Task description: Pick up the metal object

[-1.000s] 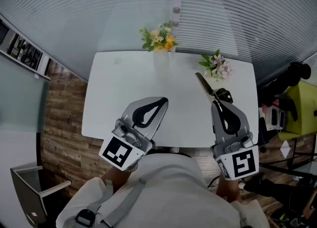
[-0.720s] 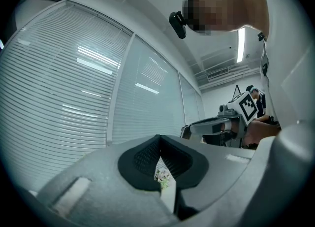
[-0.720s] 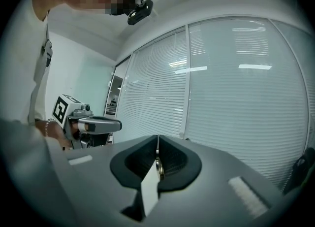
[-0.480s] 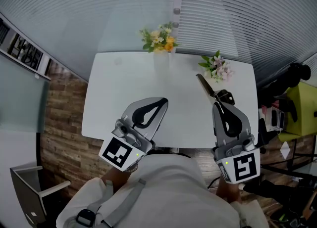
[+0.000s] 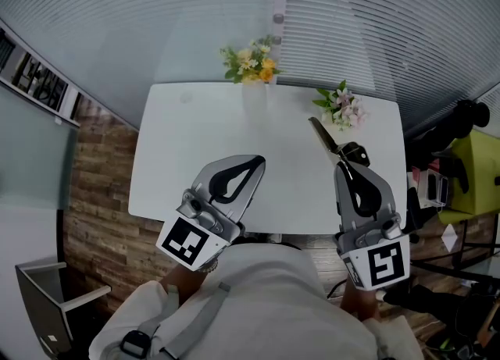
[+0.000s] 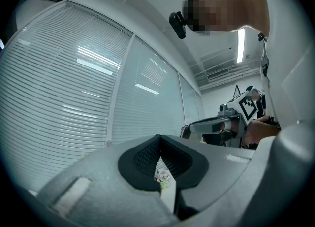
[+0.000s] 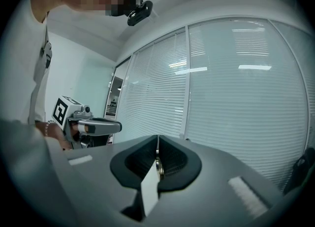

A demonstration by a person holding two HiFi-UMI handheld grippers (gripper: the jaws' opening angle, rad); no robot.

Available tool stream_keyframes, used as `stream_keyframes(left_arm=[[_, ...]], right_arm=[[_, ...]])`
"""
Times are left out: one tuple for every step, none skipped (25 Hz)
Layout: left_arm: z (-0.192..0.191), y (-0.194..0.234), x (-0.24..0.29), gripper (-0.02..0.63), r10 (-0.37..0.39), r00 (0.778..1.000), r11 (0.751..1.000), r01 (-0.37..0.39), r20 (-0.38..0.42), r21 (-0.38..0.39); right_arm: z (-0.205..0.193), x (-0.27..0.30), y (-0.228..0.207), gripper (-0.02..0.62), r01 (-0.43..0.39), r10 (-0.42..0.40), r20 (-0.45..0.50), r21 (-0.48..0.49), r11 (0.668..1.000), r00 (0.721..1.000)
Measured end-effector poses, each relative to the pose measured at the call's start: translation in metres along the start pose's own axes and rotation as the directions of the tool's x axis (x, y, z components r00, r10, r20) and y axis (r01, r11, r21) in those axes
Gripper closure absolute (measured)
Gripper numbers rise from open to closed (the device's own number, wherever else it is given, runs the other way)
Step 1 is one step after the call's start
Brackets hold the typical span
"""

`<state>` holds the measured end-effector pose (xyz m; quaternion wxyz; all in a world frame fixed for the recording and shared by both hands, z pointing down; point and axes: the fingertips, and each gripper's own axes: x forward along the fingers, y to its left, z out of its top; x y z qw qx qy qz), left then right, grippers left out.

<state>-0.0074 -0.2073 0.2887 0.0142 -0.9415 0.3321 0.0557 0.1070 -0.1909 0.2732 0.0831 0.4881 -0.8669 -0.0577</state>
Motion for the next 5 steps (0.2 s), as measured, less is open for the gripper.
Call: stream_keyframes(left_arm=[[0.0001,0.0001,0.0001,0.6,0.001,1.0,1.0,-0.001,0.001,-0.001],[0.0002,0.0002,0.0,0.6,0.001,1.0,1.0,-0.001,0.002,-0.001],[0.0003,0.0004,0.0,0.601,0.002,1.0,1.0,-0.002,0.003,-0.001],[0.0004,0.0006,0.0,0.601,0.003,1.0,1.0,-0.003,0.003,-0.002],[0.0005,0.0009,0.0,0.601,0.003,1.0,1.0,-0.003,0.004,-0.002]], right_arm=[[0.0001,0.0001,0.0001,0.584,0.0,0.0,0.001,0.0,1.0,1.0],[0.0002,0.0002,0.0002,0.584,0.0,0.0,0.002,0.0,1.0,1.0],[0.0003,0.0004,0.0004,0.584,-0.001,0.001,0.002,0.0,1.0,1.0],[0.0004,0.0006,0.0006,0.583,-0.001,0.001,0.003,0.0,1.0,1.0],[0.0004,0.0008,0.0008,0.584,-0.001,0.001,0.004,0.0,1.0,1.0]])
